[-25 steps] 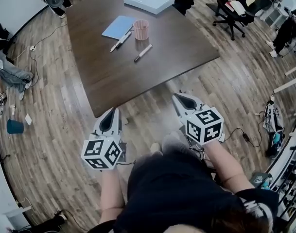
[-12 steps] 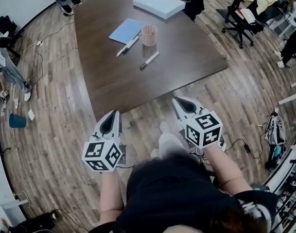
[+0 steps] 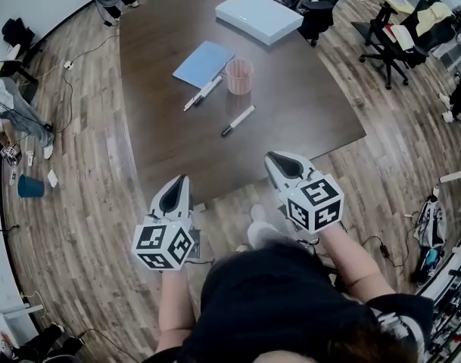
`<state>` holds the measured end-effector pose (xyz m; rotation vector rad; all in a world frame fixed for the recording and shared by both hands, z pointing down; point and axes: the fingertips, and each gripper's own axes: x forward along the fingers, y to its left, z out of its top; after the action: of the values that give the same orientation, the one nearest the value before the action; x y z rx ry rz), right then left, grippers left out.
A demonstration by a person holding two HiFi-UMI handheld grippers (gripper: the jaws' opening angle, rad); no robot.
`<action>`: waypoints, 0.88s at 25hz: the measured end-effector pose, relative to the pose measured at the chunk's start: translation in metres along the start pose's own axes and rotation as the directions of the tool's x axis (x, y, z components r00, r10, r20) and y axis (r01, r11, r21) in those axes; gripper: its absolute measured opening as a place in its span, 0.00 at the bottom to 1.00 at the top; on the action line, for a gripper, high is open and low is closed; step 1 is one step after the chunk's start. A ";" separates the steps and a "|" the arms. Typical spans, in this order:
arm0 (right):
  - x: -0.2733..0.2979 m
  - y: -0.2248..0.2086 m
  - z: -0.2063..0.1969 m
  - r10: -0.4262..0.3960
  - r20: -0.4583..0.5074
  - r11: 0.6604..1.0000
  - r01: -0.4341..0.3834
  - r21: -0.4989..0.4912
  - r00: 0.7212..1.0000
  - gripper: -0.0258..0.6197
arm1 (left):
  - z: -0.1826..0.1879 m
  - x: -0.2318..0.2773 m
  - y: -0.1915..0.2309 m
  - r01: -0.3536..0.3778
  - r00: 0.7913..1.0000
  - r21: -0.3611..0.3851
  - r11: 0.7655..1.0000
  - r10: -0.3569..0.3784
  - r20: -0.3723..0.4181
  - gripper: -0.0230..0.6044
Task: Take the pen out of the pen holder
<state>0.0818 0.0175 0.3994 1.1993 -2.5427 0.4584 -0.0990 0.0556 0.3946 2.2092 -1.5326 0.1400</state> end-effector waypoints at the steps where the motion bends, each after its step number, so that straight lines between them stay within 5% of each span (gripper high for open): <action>1: 0.005 -0.005 0.004 0.009 0.001 1.000 -0.009 -0.001 1.000 0.08 | 0.003 0.006 0.000 -0.005 1.000 -0.002 1.000 0.005 0.000 0.08; 22: 0.079 -0.093 0.059 0.107 0.033 0.993 -0.105 -0.062 0.994 0.25 | 0.040 0.112 -0.002 -0.090 0.996 -0.021 0.996 0.090 -0.003 0.09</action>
<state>0.0992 -0.1165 0.3920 1.0646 -2.6412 0.3841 -0.0616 -0.0573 0.3948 2.1237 -1.6258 0.1533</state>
